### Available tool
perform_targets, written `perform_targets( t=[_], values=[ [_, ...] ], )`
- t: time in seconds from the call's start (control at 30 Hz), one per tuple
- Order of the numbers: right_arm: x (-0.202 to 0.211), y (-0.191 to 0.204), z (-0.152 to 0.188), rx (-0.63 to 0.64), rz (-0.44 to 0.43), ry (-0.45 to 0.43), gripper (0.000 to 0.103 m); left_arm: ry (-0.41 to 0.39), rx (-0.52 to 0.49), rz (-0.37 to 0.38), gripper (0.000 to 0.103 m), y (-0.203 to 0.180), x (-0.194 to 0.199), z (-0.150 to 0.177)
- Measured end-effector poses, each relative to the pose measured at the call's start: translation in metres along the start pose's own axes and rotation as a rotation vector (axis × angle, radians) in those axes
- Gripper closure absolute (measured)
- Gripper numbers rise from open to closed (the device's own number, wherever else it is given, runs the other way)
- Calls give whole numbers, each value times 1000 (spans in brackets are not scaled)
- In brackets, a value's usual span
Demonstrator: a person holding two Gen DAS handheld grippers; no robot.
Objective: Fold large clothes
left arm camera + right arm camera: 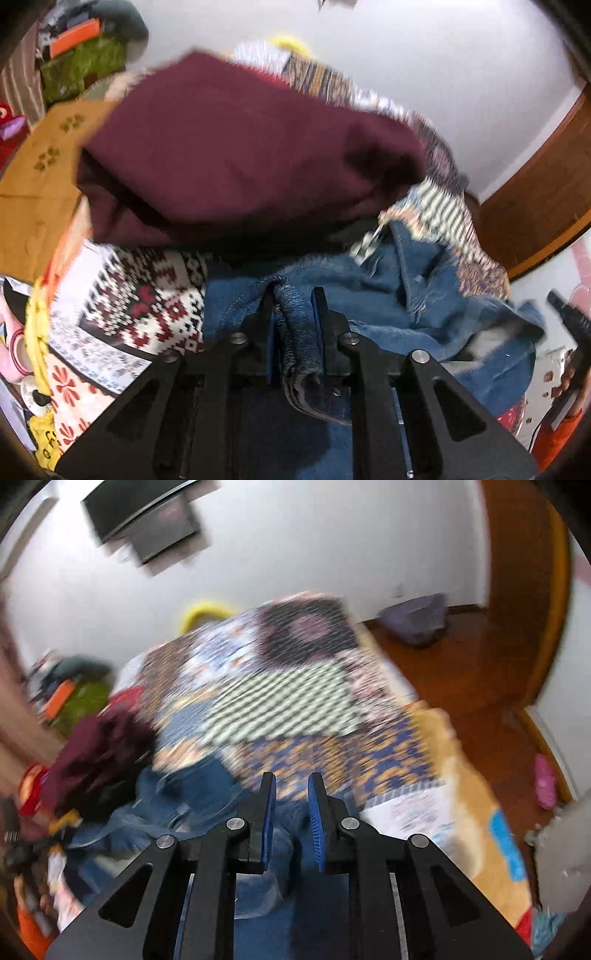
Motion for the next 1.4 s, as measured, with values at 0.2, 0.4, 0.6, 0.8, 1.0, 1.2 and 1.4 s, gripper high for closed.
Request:
perform_targets(
  t=[0.2, 0.4, 0.6, 0.8, 1.0, 1.2, 1.4],
  values=[
    [20, 3, 9, 66, -20, 15, 58, -73, -99, -28, 56, -13, 28, -1],
    [10, 14, 50, 195, -7, 137, 41, -246, -196, -93, 18, -16, 84, 3],
    [-3, -11, 96, 166, 32, 277, 40, -123, -156, -140, 11, 31, 57, 49],
    [5, -42, 116, -72, -58, 284, 30, 70, -1, -96, 11, 77, 12, 108],
    [4, -36, 121, -125, -120, 281, 28, 122, 176, 62, 11, 85, -3, 128],
    [7, -17, 116, -102, -116, 234, 67, 166, 209, 184, 31, 66, -16, 126],
    [34, 10, 110, 13, -128, 165, 74, 51, 163, 119, 74, 62, 17, 109]
  ],
)
Point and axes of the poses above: each gripper's, at about its wrist camera, not at the fingertips, and x roughly against the way its jaws point, y to its left, z to its underside, the point moved 6 cm from there along -x, roughly the way its jaws point, and after that the axes turned 7 degrees about -z, right-handed, at the moved point
